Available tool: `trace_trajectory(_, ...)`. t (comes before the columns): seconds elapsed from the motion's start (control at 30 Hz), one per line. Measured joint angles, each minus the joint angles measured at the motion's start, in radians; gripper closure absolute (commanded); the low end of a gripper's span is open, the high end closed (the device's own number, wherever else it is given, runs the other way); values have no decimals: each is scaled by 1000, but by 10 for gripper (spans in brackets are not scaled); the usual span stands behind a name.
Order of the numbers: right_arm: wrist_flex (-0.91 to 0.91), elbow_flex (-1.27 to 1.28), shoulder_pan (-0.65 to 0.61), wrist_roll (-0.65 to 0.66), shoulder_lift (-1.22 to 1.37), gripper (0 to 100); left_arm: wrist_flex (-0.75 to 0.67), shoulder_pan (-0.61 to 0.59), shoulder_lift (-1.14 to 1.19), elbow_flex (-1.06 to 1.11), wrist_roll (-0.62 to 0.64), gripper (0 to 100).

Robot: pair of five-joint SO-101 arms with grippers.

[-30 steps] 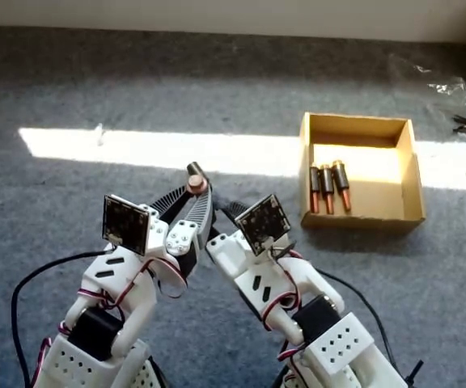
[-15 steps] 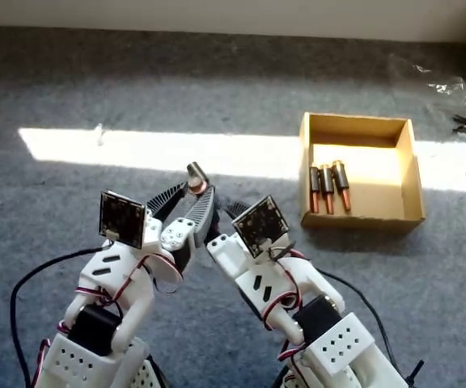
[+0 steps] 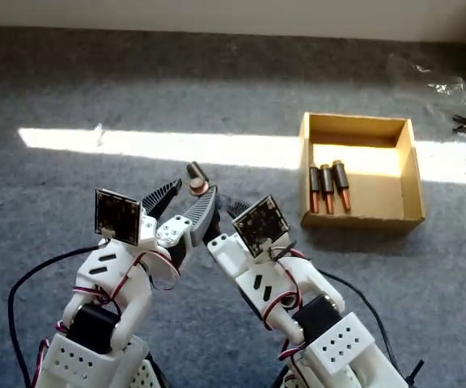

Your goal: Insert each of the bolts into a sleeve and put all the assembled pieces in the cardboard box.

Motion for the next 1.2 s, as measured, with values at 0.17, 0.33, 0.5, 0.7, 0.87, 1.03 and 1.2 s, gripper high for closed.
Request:
trace_trajectory(0.17, 0, 0, 0, 0, 0, 995, 0, -2, 0, 0, -21, 790)
trace_trajectory(0.33, 0, 0, 0, 0, 0, 995, 0, 20, 5, -12, -29, 789)
trace_trajectory(0.5, 0, -2, -2, 3, 0, 995, 0, 43, 12, -12, -29, 788)
trace_trajectory(0.7, 0, -2, -2, 3, 0, 995, 0, 38, 12, -12, -29, 754)
trace_trajectory(0.87, 0, -2, -2, 3, 0, 995, 0, 38, 12, -12, -29, 755)
trace_trajectory(1.03, 0, -2, -2, 3, 0, 995, 0, 25, 12, -38, -31, 755)
trace_trajectory(1.2, 0, -2, 25, 3, 0, 995, -2, -29, 12, -69, -31, 755)
